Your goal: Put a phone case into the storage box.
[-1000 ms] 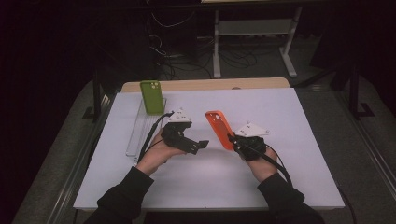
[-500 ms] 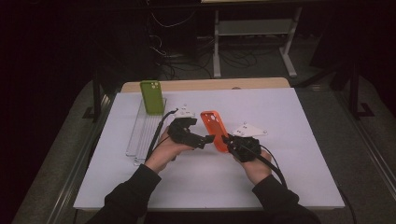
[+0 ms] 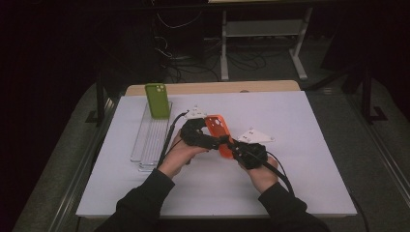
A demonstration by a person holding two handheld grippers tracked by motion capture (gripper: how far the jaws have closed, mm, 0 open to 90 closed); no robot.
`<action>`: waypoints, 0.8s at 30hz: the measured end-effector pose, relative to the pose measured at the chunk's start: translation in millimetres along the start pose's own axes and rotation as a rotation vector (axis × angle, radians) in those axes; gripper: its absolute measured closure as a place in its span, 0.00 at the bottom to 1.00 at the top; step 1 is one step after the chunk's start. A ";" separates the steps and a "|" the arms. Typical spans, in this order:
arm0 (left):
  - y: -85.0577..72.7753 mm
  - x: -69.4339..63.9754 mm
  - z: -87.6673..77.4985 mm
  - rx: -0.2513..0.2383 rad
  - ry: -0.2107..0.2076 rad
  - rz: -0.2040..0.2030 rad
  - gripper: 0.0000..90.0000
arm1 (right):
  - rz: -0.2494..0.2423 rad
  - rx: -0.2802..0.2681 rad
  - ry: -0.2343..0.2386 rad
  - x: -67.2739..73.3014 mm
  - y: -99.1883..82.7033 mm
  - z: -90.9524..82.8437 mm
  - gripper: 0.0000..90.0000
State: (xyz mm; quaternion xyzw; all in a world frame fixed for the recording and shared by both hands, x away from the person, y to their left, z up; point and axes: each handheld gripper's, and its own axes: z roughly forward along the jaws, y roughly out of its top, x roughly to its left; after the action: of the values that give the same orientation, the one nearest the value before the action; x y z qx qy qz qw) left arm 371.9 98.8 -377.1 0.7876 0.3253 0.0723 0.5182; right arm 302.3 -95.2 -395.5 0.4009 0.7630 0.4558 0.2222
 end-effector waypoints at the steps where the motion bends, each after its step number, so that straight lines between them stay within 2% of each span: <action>1: -0.1 -0.5 0.4 -0.002 -0.002 -0.004 0.00 | 0.001 0.005 0.000 0.8 -0.1 -0.1 0.90; 5: -0.6 -0.9 0.7 -0.009 -0.005 -0.012 0.00 | 0.005 0.006 0.000 2.7 -0.9 1.3 0.90; 14: -1.0 0.8 0.8 -0.023 -0.025 -0.062 0.00 | -0.018 0.026 -0.002 6.7 -3.8 4.9 0.90; 18: -1.6 2.9 0.8 -0.018 -0.032 -0.069 0.00 | -0.044 0.031 -0.006 9.9 -5.5 8.0 0.90; 22: -2.3 2.9 1.4 -0.026 -0.039 -0.104 0.00 | -0.043 0.042 -0.002 13.0 -7.0 10.3 0.90; 24: -2.5 3.2 1.5 -0.029 -0.043 -0.109 0.00 | -0.045 0.045 0.000 13.8 -7.3 11.1 0.90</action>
State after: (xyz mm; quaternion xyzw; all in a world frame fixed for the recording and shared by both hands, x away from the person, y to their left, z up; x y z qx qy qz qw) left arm 374.0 100.1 -380.7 0.7625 0.3555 0.0315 0.5397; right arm 299.1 -80.2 -407.0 0.3883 0.7819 0.4336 0.2235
